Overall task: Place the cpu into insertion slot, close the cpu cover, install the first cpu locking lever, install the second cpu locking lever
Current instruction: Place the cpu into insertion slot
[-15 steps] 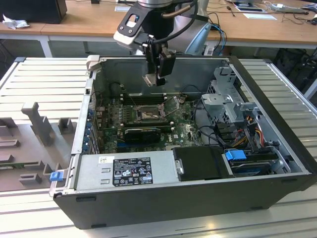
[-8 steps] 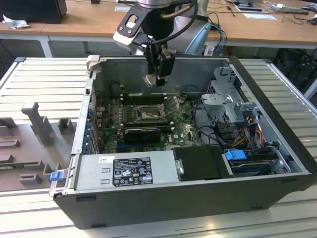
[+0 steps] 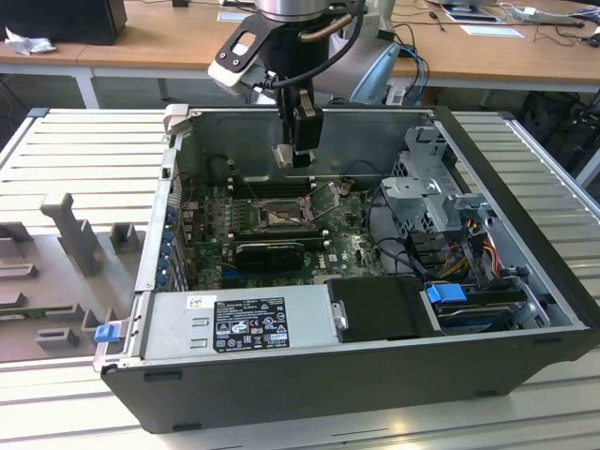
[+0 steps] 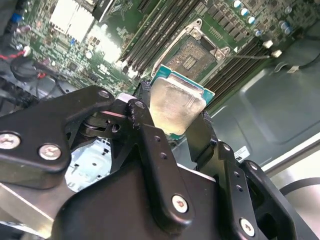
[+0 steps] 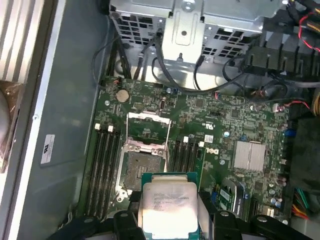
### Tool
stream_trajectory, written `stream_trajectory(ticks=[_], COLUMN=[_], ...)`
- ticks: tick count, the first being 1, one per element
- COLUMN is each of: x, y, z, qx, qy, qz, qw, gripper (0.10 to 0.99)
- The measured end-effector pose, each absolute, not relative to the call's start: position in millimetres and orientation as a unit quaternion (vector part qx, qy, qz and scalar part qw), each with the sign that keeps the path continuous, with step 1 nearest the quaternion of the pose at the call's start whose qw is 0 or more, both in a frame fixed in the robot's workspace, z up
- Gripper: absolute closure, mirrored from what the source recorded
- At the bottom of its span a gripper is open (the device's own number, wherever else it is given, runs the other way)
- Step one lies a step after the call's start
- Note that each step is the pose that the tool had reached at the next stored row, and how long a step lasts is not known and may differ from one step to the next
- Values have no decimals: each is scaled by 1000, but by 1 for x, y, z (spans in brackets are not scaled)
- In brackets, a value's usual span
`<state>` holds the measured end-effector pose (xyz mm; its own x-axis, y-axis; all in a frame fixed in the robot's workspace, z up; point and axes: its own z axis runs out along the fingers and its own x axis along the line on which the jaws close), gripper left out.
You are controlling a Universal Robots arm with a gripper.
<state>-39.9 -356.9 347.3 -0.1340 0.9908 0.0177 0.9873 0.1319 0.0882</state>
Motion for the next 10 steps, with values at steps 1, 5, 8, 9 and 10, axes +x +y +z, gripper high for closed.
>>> stream_trajectory(ticks=[1, 5, 8, 9, 10], x=[-40, -40, -40, -40, -40], y=[-357, -357, -356, -356, -356], z=[347, 343, 339, 336, 335], qx=[662, 681, 682, 682, 682], qy=[748, 731, 730, 730, 730], qz=[39, 38, 38, 38, 38], qw=[23, 24, 24, 23, 23], gripper=[557, 557, 557, 557, 557])
